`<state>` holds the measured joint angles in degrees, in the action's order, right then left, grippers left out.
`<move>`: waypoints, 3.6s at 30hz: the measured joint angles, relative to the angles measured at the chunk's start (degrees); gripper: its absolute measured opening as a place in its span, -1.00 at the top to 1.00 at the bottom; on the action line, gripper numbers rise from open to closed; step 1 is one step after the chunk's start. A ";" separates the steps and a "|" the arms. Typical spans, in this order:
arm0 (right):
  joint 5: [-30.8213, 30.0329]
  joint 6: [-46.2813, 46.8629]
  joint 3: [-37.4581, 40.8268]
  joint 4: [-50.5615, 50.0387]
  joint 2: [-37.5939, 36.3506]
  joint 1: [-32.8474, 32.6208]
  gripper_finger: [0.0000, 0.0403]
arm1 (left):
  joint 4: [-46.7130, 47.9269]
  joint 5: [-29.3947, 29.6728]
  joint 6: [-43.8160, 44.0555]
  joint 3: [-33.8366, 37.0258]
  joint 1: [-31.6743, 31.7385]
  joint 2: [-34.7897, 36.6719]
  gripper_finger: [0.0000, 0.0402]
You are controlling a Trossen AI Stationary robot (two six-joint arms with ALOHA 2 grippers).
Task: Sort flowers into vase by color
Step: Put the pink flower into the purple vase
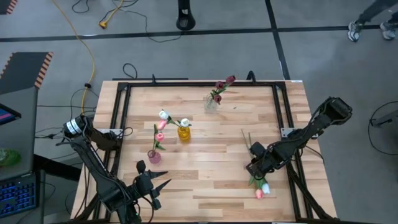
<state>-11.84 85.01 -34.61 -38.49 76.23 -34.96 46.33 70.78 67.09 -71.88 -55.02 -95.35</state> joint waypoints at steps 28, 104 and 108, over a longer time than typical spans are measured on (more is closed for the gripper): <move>0.17 0.02 -1.88 1.45 4.88 -2.52 0.37 | -0.04 0.02 -0.31 0.02 0.00 0.00 0.32; 15.08 16.10 -2.27 60.70 4.68 14.51 0.86 | -51.20 -29.76 -91.72 0.02 16.75 -0.39 0.32; 15.10 17.04 -2.27 61.71 4.68 14.92 0.86 | -51.56 -30.96 -93.02 0.02 18.18 -0.41 0.32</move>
<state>3.27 102.05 -36.88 23.22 80.90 -20.04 -5.23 39.83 -25.93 -71.85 -36.84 -95.77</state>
